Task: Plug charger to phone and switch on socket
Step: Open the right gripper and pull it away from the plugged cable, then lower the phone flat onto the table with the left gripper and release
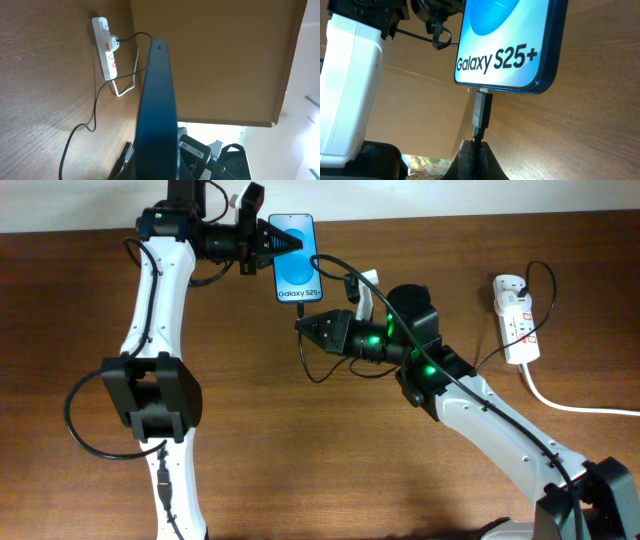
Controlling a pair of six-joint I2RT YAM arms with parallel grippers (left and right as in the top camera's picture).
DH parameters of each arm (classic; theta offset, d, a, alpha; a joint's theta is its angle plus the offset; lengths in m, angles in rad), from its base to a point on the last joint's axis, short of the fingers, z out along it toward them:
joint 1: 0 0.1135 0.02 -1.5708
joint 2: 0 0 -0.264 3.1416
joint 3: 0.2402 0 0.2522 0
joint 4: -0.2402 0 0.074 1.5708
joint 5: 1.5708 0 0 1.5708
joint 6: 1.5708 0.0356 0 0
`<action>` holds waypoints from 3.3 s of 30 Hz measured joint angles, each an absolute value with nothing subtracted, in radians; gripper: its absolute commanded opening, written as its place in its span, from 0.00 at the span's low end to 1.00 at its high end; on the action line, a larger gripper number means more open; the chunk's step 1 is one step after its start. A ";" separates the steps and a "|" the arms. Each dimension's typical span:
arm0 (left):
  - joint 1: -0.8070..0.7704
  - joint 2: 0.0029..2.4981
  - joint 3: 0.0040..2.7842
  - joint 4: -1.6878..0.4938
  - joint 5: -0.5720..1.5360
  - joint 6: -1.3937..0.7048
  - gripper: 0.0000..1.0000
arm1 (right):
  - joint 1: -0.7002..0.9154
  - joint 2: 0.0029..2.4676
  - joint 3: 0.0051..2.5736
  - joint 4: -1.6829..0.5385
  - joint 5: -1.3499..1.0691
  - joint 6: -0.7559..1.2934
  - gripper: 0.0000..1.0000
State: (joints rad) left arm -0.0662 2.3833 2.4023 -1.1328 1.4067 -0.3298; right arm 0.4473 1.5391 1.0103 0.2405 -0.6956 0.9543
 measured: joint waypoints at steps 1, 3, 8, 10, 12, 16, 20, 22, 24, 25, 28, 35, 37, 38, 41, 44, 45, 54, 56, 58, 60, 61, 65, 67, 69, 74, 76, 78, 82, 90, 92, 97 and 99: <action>-0.067 2.383 2.402 -1.133 1.407 -0.329 0.00 | 0.447 1.540 1.010 0.241 -0.698 0.954 0.04; -0.067 2.383 2.402 -1.133 1.414 -0.329 0.00 | 0.444 1.540 1.010 0.248 -0.707 0.954 0.04; -0.068 2.383 2.402 -1.132 1.430 -0.329 0.00 | 0.420 1.542 1.010 0.263 -0.764 0.954 0.04; -0.070 2.383 2.402 -1.132 1.435 -0.329 0.00 | 0.416 1.542 1.010 0.265 -0.775 0.954 0.04; -0.070 2.383 2.402 -1.133 1.438 -0.329 0.00 | 0.414 1.542 1.009 0.274 -0.781 0.954 0.04; -0.070 2.383 2.402 -1.133 1.444 -0.330 0.00 | 0.414 1.542 1.007 0.284 -0.786 0.954 0.04; -0.071 2.383 2.402 -1.133 1.444 -0.329 0.00 | 0.414 1.542 1.007 0.285 -0.785 0.954 0.04; -0.071 2.383 2.402 -1.133 1.446 -0.329 0.00 | 0.414 1.542 1.007 0.285 -0.785 0.954 0.04; -0.071 2.383 2.402 -1.132 1.450 -0.329 0.00 | 0.414 1.542 1.007 0.286 -0.786 0.954 0.04; -0.071 2.383 2.402 -1.132 1.451 -0.329 0.00 | 0.414 1.542 1.007 0.286 -0.785 0.954 0.04; -0.071 2.383 2.402 -1.131 1.451 -0.329 0.00 | 0.414 1.551 1.007 0.292 -0.788 0.954 0.04; -0.071 2.391 2.402 -1.125 1.436 -0.302 0.00 | 0.413 1.583 1.007 0.308 -0.793 0.954 0.04; -0.072 2.394 2.402 -1.126 1.436 -0.302 0.00 | 0.413 1.584 1.007 0.308 -0.792 0.954 0.04; -0.072 2.396 2.402 -1.127 1.436 -0.303 0.00 | 0.413 1.585 1.007 0.309 -0.792 0.954 0.04; -0.072 2.396 2.402 -1.127 1.436 -0.303 0.00 | 0.413 1.587 1.007 0.315 -0.793 0.954 0.04; -0.072 2.396 2.402 -1.127 1.436 -0.303 0.00 | 0.413 1.587 1.007 0.315 -0.793 0.954 0.06; -0.072 2.396 2.402 -1.127 1.437 -0.302 0.00 | 0.413 1.587 1.007 0.315 -0.793 0.954 0.09; -0.102 2.396 2.402 -1.140 1.459 -0.303 0.00 | 0.361 1.592 1.015 0.324 -0.758 0.955 0.50; -0.096 2.396 2.402 -1.142 1.462 -0.304 0.00 | 0.360 1.593 1.015 0.323 -0.753 0.954 0.57; -0.077 2.396 2.402 -1.143 1.457 -0.306 0.00 | 0.355 1.595 1.015 0.322 -0.753 0.947 0.62; -0.067 2.396 2.402 -1.147 1.439 -0.285 0.00 | 0.340 1.595 1.016 0.310 -0.762 0.939 0.65; -0.063 2.396 2.402 -1.159 1.416 -0.259 0.00 | 0.324 1.595 1.017 0.289 -0.765 0.935 0.68; -0.055 2.396 2.401 -1.275 1.253 -0.153 0.00 | 0.228 1.594 1.018 0.163 -0.770 0.886 0.74; -0.055 2.396 2.401 -1.329 1.164 -0.084 0.00 | 0.159 1.591 1.019 0.067 -0.768 0.838 0.75; -0.059 2.396 2.400 -1.383 1.067 -0.039 0.00 | 0.133 1.586 1.021 0.022 -0.771 0.810 0.75; -0.073 2.407 2.400 -1.469 0.965 0.030 0.00 | 0.118 1.576 1.022 -0.141 -0.746 0.711 0.75; -0.080 2.441 2.400 -1.518 0.947 0.047 0.00 | 0.118 1.575 1.022 -0.208 -0.708 0.673 0.75; -0.080 2.482 2.400 -1.528 0.937 0.061 0.00 | 0.118 1.575 1.022 -0.237 -0.687 0.648 0.75; -0.091 2.569 2.400 -1.530 0.920 0.076 0.00 | 0.118 1.575 1.023 -0.296 -0.650 0.606 0.75; -0.114 2.665 2.400 -1.481 0.831 0.086 0.00 | 0.118 1.575 1.023 -0.336 -0.625 0.556 0.75; -0.114 2.665 2.400 -1.451 0.796 0.086 0.00 | 0.118 1.575 1.023 -0.346 -0.625 0.546 0.75; -0.114 2.665 2.400 -1.401 0.697 0.072 0.01 | 0.118 1.575 1.023 -0.356 -0.625 0.544 0.75; -0.114 2.665 2.400 -1.396 0.683 0.066 0.09 | 0.118 1.575 1.023 -0.356 -0.625 0.542 0.75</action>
